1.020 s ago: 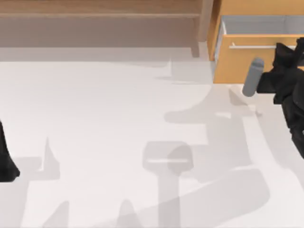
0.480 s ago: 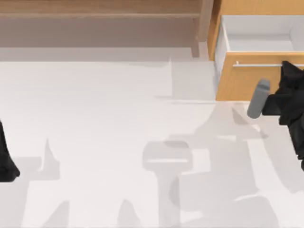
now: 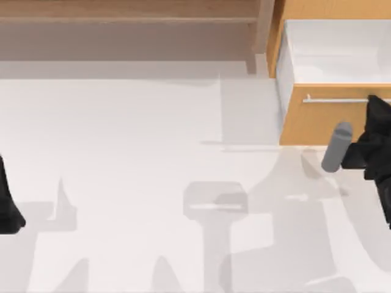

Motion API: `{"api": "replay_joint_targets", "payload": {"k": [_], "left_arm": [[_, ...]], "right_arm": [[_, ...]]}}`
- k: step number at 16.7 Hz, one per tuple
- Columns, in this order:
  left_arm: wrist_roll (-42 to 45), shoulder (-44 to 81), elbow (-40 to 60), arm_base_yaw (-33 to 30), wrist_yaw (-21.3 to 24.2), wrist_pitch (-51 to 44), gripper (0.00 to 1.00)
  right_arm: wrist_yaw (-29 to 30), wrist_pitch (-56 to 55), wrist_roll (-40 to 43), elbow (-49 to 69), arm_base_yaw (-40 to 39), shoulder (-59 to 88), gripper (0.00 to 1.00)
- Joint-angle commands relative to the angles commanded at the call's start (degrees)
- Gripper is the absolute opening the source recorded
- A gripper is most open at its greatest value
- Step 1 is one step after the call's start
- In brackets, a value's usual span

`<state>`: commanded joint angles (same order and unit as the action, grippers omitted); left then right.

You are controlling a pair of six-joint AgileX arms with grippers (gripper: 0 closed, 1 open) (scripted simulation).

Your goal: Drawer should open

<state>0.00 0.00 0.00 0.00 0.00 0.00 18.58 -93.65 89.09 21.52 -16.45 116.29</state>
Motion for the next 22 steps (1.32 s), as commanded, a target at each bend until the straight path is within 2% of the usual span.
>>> {"api": "replay_joint_targets", "payload": {"k": [3,8,21,22], "left_arm": [[0.0,0.0,0.0,0.0,0.0,0.0,1.0],[0.0,0.0,0.0,0.0,0.0,0.0,1.0],[0.0,0.0,0.0,0.0,0.0,0.0,1.0],[0.0,0.0,0.0,0.0,0.0,0.0,1.0]], "right_arm": [[1.5,-3.7,-0.2,-5.2,-1.7,-1.6,0.0],[1.7,-4.3,-0.2,-5.9,-1.9,-1.9,0.0],[1.7,-4.3,-0.2,-5.9,-1.9,-1.9,0.98],[1.7,-4.3,-0.2,-5.9,-1.9,-1.9,1.0]]}}
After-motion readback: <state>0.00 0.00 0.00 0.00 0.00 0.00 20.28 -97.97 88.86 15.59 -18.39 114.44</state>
